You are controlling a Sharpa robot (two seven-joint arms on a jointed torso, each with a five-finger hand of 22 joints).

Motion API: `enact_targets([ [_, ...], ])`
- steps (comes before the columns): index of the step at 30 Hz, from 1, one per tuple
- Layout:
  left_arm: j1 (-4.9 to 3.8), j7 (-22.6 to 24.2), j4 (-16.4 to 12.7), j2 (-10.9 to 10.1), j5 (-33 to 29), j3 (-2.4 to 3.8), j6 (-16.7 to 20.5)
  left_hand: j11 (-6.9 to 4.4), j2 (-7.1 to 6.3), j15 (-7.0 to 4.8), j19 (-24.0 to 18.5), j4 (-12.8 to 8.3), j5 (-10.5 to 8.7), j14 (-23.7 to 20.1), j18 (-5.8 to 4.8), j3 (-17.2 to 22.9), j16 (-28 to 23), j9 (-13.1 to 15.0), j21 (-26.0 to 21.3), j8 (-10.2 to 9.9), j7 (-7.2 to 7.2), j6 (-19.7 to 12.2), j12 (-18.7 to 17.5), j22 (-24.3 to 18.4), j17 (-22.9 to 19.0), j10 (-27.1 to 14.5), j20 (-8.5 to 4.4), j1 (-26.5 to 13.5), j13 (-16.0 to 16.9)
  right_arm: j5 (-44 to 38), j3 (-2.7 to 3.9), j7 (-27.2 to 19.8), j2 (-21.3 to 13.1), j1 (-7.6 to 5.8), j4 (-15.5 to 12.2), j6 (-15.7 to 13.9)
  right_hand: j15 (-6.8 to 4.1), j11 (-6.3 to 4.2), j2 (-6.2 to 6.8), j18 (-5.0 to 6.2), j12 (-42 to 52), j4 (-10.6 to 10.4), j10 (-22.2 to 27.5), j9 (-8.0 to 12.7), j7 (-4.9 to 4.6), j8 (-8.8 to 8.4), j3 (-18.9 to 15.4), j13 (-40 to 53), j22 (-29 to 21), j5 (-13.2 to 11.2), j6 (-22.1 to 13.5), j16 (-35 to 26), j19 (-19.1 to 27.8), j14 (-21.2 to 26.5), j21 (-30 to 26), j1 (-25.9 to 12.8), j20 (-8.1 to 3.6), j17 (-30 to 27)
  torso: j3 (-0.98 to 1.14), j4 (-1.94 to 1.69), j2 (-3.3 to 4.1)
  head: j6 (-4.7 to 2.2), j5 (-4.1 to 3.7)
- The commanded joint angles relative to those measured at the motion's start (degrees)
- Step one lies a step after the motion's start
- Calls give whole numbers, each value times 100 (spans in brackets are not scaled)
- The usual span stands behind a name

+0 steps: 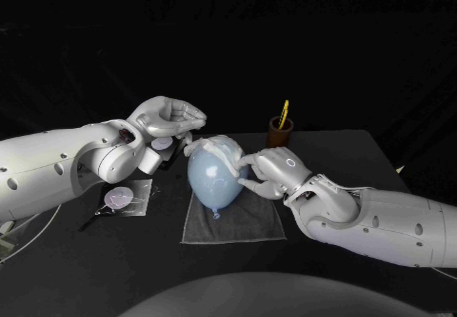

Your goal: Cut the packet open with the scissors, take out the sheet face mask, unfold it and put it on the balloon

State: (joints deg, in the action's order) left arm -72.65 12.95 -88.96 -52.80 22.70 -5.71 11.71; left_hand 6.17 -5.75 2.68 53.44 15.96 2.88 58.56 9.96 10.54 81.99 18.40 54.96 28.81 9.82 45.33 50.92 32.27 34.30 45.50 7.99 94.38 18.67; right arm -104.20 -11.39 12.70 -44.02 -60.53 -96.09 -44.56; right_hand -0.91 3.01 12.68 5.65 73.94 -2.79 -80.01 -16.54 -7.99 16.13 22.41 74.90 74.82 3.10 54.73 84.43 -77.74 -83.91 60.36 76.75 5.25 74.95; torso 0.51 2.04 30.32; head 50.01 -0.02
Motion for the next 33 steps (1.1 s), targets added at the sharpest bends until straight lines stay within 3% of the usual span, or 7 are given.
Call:
enact_targets([
  [1, 6, 59, -4, 1, -22, 5, -77, 0, -45, -7, 28, 5, -4, 42, 60, 32, 9, -8, 36, -18, 14, -14, 39, 7, 7, -30, -5, 6, 5, -106, 3, 33, 10, 9, 2, 105, 40, 34, 43, 72, -26, -4, 20, 15, -19, -53, -51, -4, -21, -34, -87, -24, 50, -61, -52, -12, 0, 511, -1, 3, -3, -1, 1],
  [4, 6, 56, 0, 0, -22, 5, -73, 0, -45, -7, 28, 5, -4, 42, 60, 32, 9, -8, 36, -18, 14, -14, 39, 7, 7, -30, -5, 6, 5, -106, 4, 30, 11, 14, 2, 99, 63, 60, 50, 74, -32, -20, 34, 30, -47, -122, -98, -10, -27, -34, -190, -32, 61, -48, -77, -22, 19, 496, -2, 7, -1, -1, 2],
  [11, 6, 51, -1, 0, -22, 5, -69, 0, -45, -7, 28, 5, -4, 42, 60, 32, 9, -8, 36, -18, 14, -14, 39, 7, 7, -30, -5, 6, 5, -106, 4, 78, 45, 17, 20, 28, 67, 57, -17, 65, -1, -31, 18, 4, -40, -88, -90, 13, 6, -33, -104, -14, 34, -63, -22, 12, 30, 523, -3, 3, -3, -1, -6],
  [16, 6, 40, -5, -6, -22, 5, -55, 0, -45, -7, 28, 5, -4, 42, 60, 32, 9, -8, 36, -18, 14, -14, 39, 7, 7, -30, -5, 6, 5, -107, 5, 173, 83, 18, 37, -176, -4, -45, -308, 14, 168, -94, -117, -87, 86, 100, 63, 155, 175, -34, 279, 98, -123, -178, 295, 90, -6, 703, -2, -3, 0, -1, -6],
  [18, 6, 38, -8, -9, -22, 5, -50, 2, -51, -6, 29, 4, -4, 45, 60, 55, 7, -15, 42, -16, 17, -18, 45, 10, 11, -33, -4, 9, 2, -107, 5, 183, 90, 18, 40, -237, -62, -123, -501, -17, 278, -164, -212, -133, 181, 199, 176, 252, 263, -33, 473, 157, -209, -243, 462, 87, -58, 800, -4, -3, -2, -1, 0],
  [23, 6, 31, -17, -16, -22, 5, -43, 2, -50, -5, 29, 4, -4, 46, 60, 58, 7, -16, 42, -16, 17, -18, 46, 10, 12, -33, -4, 10, 2, -107, 7, 171, 99, 18, 36, -371, -178, -261, -740, -65, 470, -275, -380, -217, 342, 341, 345, 430, 390, -33, 662, 234, -330, -335, 697, 60, -166, 936, -8, 3, 3, -1, 2],
  [33, 5, 26, -24, -18, -22, 6, -39, 0, -43, -7, 30, -4, -4, 49, 60, 84, 6, -20, 46, -13, 16, -18, 50, 12, 15, -33, -4, 27, 0, -107, 12, 205, 123, 18, 49, -519, -258, -346, -748, -117, 676, -293, -549, -337, 427, 492, 498, 637, 522, -32, 719, 302, -449, -417, 932, 55, -260, 1064, -1, 1, -5, -1, -4],
])
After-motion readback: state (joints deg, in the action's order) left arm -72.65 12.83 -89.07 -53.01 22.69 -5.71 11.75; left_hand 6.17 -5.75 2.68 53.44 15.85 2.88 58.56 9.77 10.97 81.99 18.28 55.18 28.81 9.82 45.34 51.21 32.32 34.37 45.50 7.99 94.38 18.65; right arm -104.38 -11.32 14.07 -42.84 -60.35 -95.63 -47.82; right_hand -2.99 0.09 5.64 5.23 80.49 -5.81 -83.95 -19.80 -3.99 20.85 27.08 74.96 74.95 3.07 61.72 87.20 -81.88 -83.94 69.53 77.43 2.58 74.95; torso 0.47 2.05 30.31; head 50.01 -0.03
